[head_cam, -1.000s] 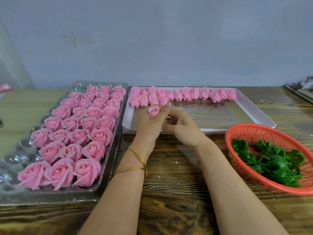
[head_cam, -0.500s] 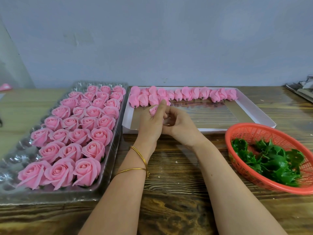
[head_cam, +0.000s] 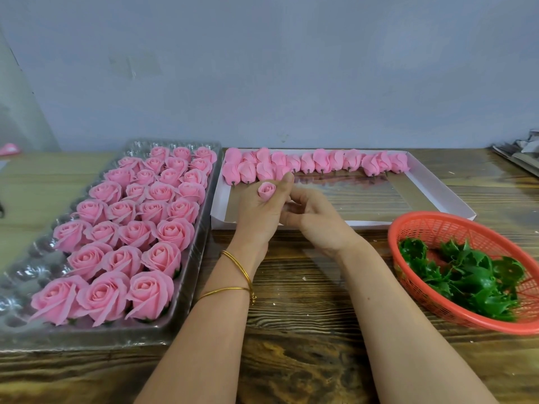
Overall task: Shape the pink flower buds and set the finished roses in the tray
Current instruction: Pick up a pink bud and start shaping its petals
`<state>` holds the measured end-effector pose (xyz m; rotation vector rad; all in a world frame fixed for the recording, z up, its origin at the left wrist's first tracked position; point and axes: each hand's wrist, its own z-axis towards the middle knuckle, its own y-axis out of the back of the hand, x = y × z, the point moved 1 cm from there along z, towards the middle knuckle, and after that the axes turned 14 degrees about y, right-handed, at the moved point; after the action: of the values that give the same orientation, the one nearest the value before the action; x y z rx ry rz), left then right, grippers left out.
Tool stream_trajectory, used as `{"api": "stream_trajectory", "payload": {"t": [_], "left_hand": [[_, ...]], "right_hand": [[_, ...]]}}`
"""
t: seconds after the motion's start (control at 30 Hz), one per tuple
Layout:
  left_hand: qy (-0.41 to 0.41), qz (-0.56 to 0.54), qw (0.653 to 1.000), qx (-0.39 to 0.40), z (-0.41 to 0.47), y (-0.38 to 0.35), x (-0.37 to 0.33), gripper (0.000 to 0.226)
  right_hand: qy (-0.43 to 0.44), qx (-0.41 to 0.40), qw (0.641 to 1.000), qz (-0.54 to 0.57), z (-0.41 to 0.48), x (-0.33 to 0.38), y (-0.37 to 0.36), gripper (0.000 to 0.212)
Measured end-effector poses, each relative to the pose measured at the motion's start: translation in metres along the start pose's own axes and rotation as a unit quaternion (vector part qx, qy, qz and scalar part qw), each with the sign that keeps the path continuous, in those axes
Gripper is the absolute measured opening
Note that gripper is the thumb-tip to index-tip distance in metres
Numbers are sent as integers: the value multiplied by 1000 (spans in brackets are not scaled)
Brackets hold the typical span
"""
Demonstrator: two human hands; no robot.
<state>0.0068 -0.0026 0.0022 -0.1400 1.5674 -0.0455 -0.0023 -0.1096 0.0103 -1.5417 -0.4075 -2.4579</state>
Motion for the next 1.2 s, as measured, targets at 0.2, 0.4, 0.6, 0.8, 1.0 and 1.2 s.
{"api": "stream_trajectory", "payload": {"t": [0.2, 0.4, 0.6, 0.8, 1.0, 1.2], "left_hand": [[10, -18, 1000, -18, 2, -2, 2, 49], [35, -35, 998, -33, 3, -4, 3, 42], [32, -34, 999, -25, -1, -4, -1, 41], [27, -27, 999, -4, -2, -1, -3, 24], [17, -13, 1000, -18, -3, -2, -3, 36], [-56, 100, 991, -72, 1, -1, -2, 37]], "right_hand": [[2, -15, 1000, 7, 2, 1, -1, 27], [2, -48, 999, -17, 4, -3, -1, 35], [15, -41, 999, -15, 4, -5, 0, 26], [17, -17, 1000, -12, 2, 1, -2, 33], [4, -38, 999, -7, 2, 4, -3, 35], [-14, -163, 986, 30, 6, 7, 3, 28]]}}
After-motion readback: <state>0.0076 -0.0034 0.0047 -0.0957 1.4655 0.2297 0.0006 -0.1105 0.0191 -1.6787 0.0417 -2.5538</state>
